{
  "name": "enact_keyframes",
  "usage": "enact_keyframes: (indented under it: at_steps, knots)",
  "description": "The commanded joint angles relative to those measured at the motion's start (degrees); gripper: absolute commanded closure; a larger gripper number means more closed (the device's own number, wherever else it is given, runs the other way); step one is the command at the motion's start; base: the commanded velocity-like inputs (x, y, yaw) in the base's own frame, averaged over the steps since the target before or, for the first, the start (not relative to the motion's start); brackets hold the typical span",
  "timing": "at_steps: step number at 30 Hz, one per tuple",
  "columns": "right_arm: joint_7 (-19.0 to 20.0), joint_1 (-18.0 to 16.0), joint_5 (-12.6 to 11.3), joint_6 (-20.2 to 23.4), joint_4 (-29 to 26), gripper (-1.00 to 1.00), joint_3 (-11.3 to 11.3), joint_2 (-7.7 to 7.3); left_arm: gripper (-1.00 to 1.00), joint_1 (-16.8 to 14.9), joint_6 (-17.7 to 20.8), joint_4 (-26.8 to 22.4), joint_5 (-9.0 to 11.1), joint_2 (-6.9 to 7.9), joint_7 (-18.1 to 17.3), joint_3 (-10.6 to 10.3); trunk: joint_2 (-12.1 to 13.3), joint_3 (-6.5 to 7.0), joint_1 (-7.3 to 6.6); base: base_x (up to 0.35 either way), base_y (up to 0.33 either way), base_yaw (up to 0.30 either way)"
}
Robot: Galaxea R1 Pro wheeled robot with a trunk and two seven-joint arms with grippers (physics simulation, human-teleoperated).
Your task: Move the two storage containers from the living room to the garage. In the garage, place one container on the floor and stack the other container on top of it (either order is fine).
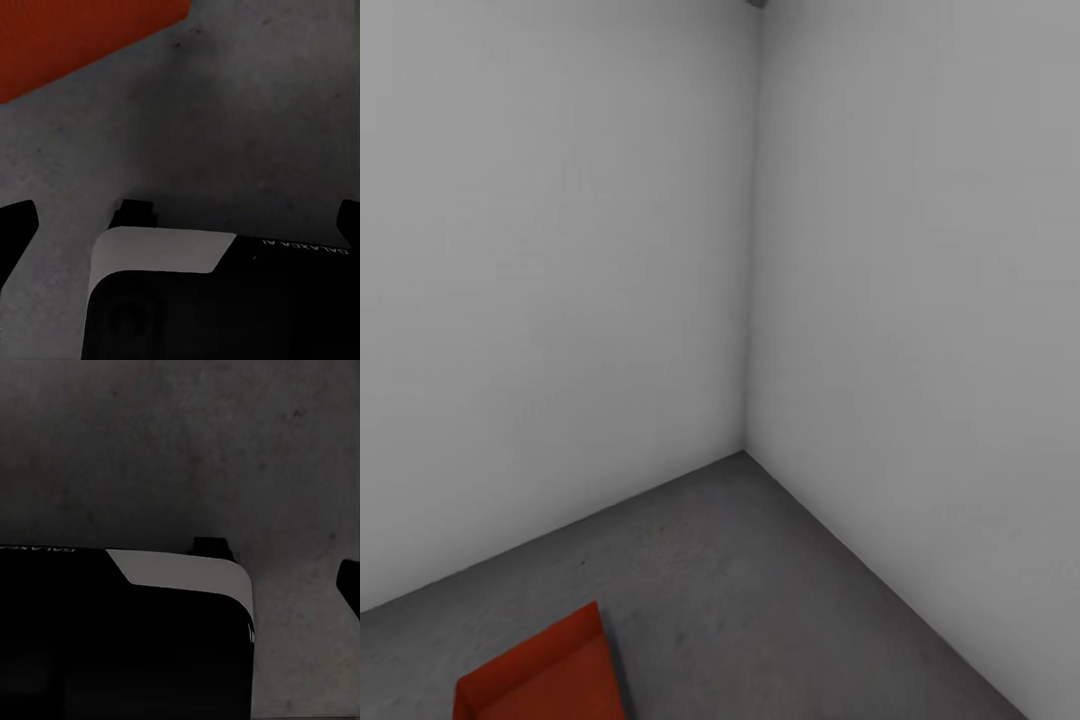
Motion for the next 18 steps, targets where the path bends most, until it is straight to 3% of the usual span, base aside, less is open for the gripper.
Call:
enact_keyframes:
  at_steps: [1, 18]
  knots:
    - [0.0, -0.1, -0.5, -0.3, 0.2, -1.00, 0.5, 0.05, -1.00, 0.0, 0.2, 0.0, 0.5, 0.02, 0.0, 0.0, 0.0, -0.06, 0.00, 0.000, 0.000, -0.248]
    - [0.0, -0.1, -0.4, -0.2, 0.2, -1.00, 0.5, 0.07, -1.00, 0.0, 0.2, 0.0, 0.4, -0.11, 0.0, 0.0, 0.0, -0.06, 0.00, 0.000, 0.000, -0.286]
